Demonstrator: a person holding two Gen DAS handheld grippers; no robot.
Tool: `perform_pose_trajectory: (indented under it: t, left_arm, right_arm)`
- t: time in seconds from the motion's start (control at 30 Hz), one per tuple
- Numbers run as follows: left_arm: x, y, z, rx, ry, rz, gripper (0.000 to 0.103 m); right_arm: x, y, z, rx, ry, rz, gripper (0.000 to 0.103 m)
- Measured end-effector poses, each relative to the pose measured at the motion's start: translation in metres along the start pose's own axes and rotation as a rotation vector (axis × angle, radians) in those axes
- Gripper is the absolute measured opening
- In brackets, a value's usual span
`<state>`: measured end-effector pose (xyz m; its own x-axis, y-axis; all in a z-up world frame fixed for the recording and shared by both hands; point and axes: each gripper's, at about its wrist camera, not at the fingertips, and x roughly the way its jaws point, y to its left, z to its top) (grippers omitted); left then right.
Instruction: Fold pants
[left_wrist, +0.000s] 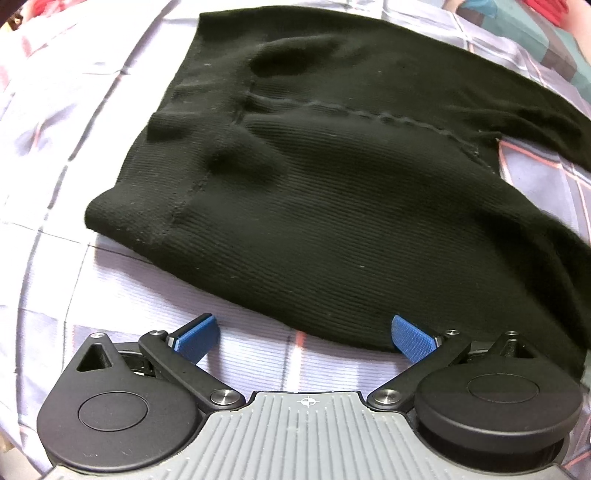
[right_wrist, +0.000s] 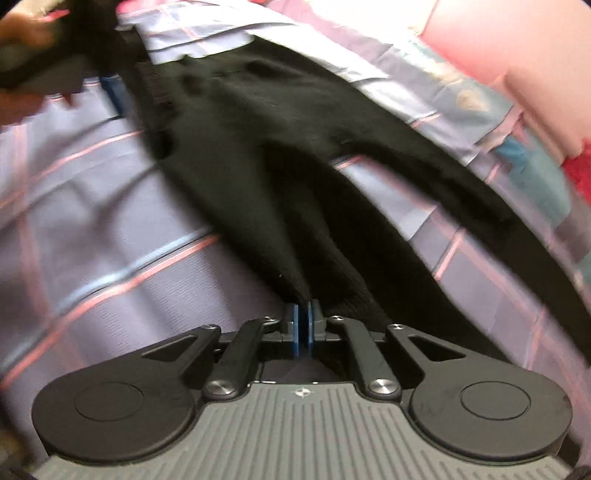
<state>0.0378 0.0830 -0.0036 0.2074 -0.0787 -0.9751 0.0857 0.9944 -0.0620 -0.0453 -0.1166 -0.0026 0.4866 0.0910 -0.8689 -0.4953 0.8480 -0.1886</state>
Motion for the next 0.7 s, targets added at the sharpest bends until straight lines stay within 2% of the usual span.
perform_pose_trajectory:
  t: [0.07, 0.13, 0.2, 0.27, 0.3, 0.37, 0.43, 0.47, 0.5, 0.57, 0.6, 0.67, 0.7]
  left_arm:
    - [0.000, 0.003, 0.001, 0.002, -0.003, -0.004, 0.103]
    - [0.000, 0.003, 0.002, -0.001, -0.003, -0.006, 0.103]
    - [0.001, 0.005, 0.003, -0.002, -0.005, -0.005, 0.103]
    - [0.001, 0.004, 0.001, 0.007, -0.007, 0.000, 0.103]
    - [0.001, 0.004, 0.001, 0.013, -0.009, 0.003, 0.103]
    - [0.007, 0.005, 0.004, 0.021, -0.008, 0.010, 0.103]
    - [0.007, 0.004, 0.005, 0.016, -0.002, 0.010, 0.103]
    - [0.006, 0.005, 0.005, 0.015, 0.001, 0.008, 0.103]
    - [0.006, 0.005, 0.005, 0.014, 0.003, 0.006, 0.103]
    - [0.005, 0.008, 0.007, 0.006, 0.000, -0.002, 0.103]
    - [0.005, 0.011, 0.007, -0.001, -0.004, -0.004, 0.103]
    - [-0.002, 0.018, 0.004, -0.026, -0.019, 0.006, 0.103]
    - [-0.008, 0.023, 0.001, -0.044, -0.039, 0.001, 0.103]
  right_arm:
    - [-0.001, 0.005, -0.008, -0.020, -0.015, -0.038, 0.006]
    - [-0.013, -0.004, -0.003, 0.078, -0.040, -0.023, 0.012]
    - [-0.032, -0.025, -0.007, 0.249, -0.106, -0.022, 0.018]
    - [-0.035, -0.052, -0.013, 0.403, -0.151, -0.099, 0.024]
    - [-0.031, -0.069, -0.017, 0.497, -0.153, -0.145, 0.029]
    - [-0.018, -0.094, -0.030, 0.613, -0.102, -0.194, 0.035]
    - [0.004, -0.117, -0.050, 0.720, 0.016, -0.244, 0.031]
    - [-0.001, -0.127, -0.065, 0.774, -0.038, -0.209, 0.027]
    - [-0.009, -0.134, -0.076, 0.846, -0.045, -0.208, 0.024]
    - [-0.022, -0.141, -0.090, 0.983, -0.043, -0.203, 0.023]
    - [-0.026, -0.142, -0.092, 1.017, -0.024, -0.229, 0.032]
    - [-0.034, -0.129, -0.084, 0.980, 0.015, -0.370, 0.058]
    - [-0.038, -0.116, -0.069, 0.883, 0.000, -0.435, 0.058]
